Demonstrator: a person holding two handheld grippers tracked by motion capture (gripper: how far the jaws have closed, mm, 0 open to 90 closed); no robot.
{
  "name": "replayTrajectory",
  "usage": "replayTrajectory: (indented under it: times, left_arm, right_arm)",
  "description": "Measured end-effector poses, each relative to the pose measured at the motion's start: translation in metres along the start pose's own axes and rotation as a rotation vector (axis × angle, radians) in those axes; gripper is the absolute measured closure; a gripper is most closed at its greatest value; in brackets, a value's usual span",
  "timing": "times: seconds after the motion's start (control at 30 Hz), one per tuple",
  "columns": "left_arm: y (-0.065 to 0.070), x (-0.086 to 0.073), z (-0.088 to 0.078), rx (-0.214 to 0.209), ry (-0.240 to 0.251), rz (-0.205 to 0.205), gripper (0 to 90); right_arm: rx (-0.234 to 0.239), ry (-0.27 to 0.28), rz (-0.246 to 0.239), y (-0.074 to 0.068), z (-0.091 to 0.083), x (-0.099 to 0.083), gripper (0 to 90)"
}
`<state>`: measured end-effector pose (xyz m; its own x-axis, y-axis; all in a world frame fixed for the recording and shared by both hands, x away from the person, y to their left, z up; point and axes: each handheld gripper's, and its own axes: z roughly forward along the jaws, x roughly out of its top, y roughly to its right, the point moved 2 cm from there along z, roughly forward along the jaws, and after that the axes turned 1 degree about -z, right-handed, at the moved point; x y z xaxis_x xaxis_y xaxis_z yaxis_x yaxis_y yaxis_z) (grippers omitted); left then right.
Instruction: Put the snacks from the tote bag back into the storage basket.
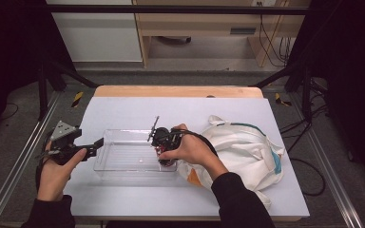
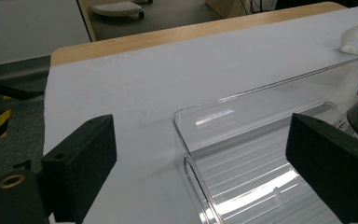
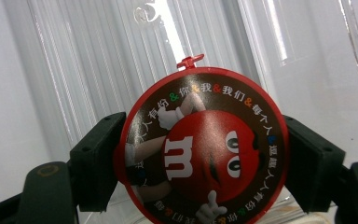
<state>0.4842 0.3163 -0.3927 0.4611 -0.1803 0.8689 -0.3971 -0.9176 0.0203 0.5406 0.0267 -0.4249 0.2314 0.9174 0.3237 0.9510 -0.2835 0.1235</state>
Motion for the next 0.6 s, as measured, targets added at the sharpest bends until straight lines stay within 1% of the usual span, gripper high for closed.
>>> replayTrajectory:
  times: [0.27,0.43,0.53,0.6]
  left_arm:
    - [0.0004,-0.0001,0.0003,0.0,-0.004,0.003,8.7]
    - [-0.0001,-0.0006,0.0008,0.0,-0.006,0.002,8.7]
    - [-0.0006,-0.001,0.0011,0.002,-0.007,0.001,8.7]
    - [-0.001,-0.001,0.0008,0.003,-0.006,0.001,8.7]
  right_arm:
    - [-0.002,0.003,0.005,0.0008,0.0004,-0.0003,23.2]
    - [0.004,0.011,0.004,-0.0001,-0.001,-0.0001,19.3]
    - [0.011,0.019,0.02,-0.0009,-0.0023,0.0003,16.3]
    - [0.015,0.036,0.003,0.0,-0.0035,0.0,14.7]
